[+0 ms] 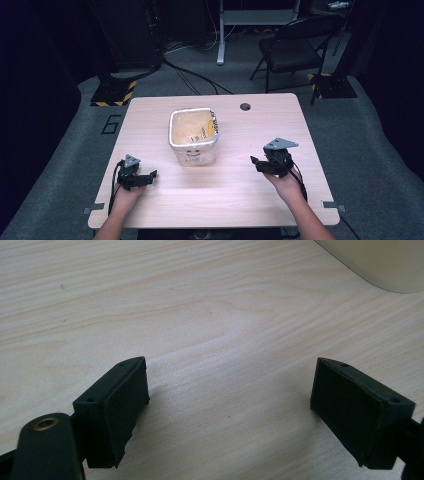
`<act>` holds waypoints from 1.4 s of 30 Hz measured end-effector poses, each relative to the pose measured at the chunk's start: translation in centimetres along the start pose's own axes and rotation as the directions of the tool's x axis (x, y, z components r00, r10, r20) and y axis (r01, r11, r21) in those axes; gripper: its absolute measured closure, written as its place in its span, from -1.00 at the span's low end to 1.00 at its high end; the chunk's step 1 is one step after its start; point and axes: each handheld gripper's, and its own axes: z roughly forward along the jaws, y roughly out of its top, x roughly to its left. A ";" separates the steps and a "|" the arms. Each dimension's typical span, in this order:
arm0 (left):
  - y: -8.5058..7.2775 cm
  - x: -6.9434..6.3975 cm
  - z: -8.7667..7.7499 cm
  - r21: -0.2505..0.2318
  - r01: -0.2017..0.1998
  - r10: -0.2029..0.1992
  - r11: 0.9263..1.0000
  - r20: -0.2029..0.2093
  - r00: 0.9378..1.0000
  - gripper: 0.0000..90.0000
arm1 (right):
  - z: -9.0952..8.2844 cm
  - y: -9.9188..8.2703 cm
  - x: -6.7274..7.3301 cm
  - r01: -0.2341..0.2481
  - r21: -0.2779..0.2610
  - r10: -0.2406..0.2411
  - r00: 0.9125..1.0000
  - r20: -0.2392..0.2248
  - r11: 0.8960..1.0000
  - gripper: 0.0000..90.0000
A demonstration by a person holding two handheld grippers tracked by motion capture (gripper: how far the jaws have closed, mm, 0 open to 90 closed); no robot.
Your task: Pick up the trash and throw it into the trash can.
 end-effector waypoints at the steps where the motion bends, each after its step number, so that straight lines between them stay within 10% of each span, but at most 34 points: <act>1: 0.0 0.0 0.0 0.000 -0.001 0.001 1.000 -0.001 1.000 -0.66 | 0.0 -0.2 -0.1 -0.003 0.000 0.003 1.000 0.003 1.000 -0.14; 42: 0.0 0.0 -0.1 0.001 0.002 -0.002 1.000 0.000 1.000 -0.66 | 0.7 -7.2 -4.0 -0.132 0.077 0.124 0.987 0.100 0.988 -0.15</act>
